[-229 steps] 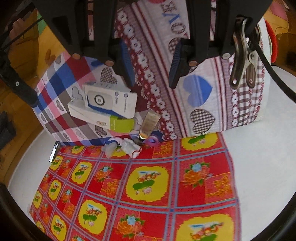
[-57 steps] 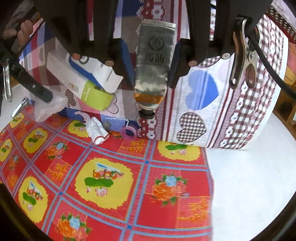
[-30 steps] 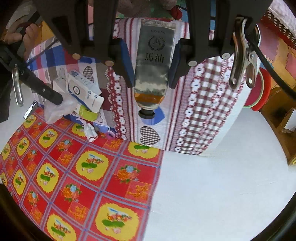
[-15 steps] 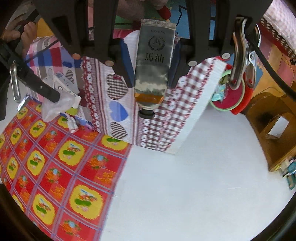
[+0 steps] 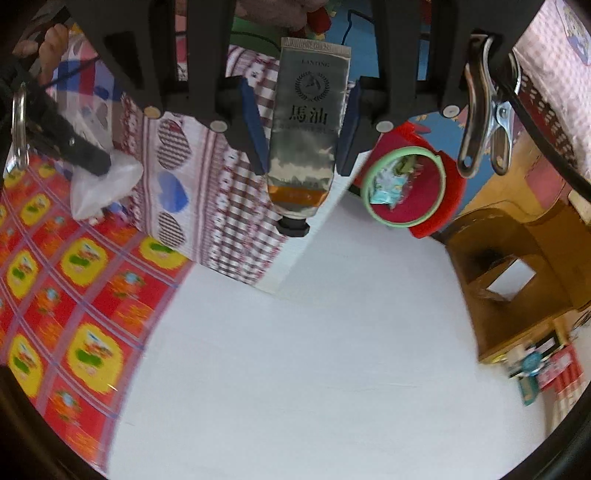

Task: Collect trash
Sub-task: 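Lift the tube and mesh puff and carry them toward the red bucket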

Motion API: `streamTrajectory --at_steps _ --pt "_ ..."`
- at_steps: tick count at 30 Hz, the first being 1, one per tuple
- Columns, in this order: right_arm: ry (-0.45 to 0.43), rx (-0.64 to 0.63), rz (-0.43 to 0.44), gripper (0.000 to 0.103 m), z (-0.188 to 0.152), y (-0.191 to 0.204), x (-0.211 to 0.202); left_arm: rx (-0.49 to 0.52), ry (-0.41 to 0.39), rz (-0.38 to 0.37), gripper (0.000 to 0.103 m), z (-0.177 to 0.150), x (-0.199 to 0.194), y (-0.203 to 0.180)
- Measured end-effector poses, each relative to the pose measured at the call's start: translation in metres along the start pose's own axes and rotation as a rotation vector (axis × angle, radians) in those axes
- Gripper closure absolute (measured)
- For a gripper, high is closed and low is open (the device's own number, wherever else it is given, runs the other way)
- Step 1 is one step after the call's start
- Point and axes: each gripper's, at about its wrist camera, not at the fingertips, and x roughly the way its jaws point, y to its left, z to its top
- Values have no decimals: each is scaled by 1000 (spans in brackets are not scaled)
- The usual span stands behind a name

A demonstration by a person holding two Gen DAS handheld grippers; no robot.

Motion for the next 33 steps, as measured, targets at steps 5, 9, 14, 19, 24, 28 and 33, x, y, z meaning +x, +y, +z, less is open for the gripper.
streamTrajectory --at_steps 5,9,14,19,24,28,33 --pt "33 -59 53 98 12 10 26 -59 -9 64 63 7 9 26" --pt "67 -91 93 98 23 20 46 -107 -1 96 63 11 16 50" --pt "88 -116 134 98 38 36 71 -136 10 127 63 15 29 78" --pt "106 -144 148 98 49 61 104 -160 30 121 63 19 50 108" --pt "140 -144 147 98 62 85 144 -160 53 95 63 23 73 137" --pt "174 -152 142 98 70 103 181 -164 74 43 63 29 95 160" --pt "218 -156 139 98 80 121 233 -161 96 24 63 34 126 186"
